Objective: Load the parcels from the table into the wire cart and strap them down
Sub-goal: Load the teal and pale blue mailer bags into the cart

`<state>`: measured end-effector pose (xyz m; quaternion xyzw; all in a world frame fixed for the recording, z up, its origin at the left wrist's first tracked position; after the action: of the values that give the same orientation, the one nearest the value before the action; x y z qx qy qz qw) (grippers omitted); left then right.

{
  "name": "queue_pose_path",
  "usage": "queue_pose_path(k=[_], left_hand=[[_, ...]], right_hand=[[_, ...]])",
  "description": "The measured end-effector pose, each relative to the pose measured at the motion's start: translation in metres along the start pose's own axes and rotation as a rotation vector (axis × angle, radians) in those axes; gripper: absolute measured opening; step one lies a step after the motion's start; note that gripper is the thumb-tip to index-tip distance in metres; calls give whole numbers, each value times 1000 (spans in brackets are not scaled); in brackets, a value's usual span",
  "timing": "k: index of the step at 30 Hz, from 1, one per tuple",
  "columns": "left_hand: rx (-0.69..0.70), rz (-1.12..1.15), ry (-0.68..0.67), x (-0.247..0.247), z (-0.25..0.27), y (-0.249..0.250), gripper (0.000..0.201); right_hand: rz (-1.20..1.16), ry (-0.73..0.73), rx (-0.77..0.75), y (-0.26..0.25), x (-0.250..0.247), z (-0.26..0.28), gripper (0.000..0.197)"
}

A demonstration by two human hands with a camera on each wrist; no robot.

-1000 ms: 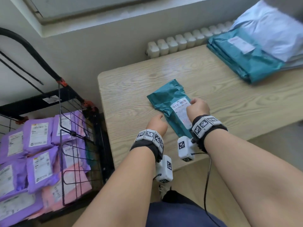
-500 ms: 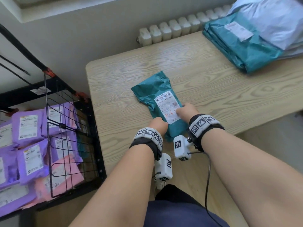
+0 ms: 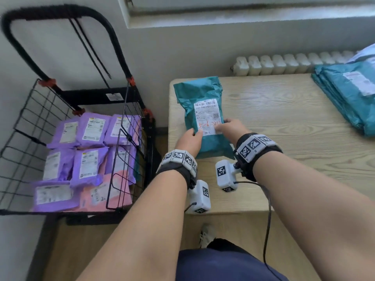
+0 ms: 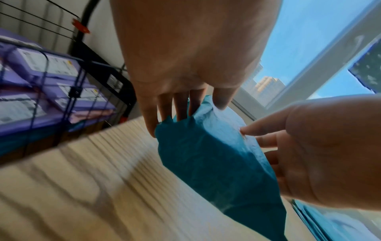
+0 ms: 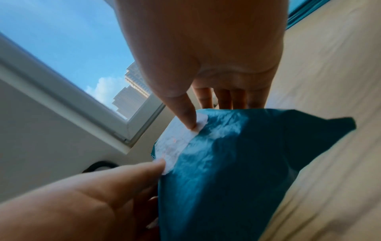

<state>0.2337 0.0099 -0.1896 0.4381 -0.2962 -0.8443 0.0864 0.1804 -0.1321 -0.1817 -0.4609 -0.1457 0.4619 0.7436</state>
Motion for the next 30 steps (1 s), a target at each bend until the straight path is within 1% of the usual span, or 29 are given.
queue_pose_path(k=[5,11,14,16,18,22,24,27,30], left_hand=[[-42,73,139,-72,1,-66,35],[-141,15,242,-151,-1,-166,28],[-165,-2,252,-185,-7,-213,24],[-181,-1,251,-204,-12,-242,17],[-204,-9,239,-221,-17,-270,15],[-226,-25,181,-241,-26,-314,9],[-222,-29,152,-243,-33,-331,13],[-226,-48,103,-234,-42,-353,18],[-230,-80,35,-217,-48,-372,18]], right_hand=[[38,-78,-71,-38,94,7,16],[37,-135,-117,-56,217,23,13],[43,-154,-113,-56,276,25,15],[81,-171,-108,-56,310,25,21],[116,-181,-98,-55,341,23,26],[166,-199,-51,-42,391,15,27],[203,-195,-17,-29,408,9,28],[267,-165,37,-5,423,2,29],[300,-142,84,22,434,-2,32]])
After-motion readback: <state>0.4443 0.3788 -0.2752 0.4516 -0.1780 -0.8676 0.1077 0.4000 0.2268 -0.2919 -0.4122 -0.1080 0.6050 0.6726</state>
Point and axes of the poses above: each hand's wrist, its own z-axis away from the middle knuckle, its own x-axis out of the palm, y = z × x, the point moved 8 cm from there along -z, towards the middle knuckle, and after that the axes turned 14 degrees about -z, right-handed, at the moved point
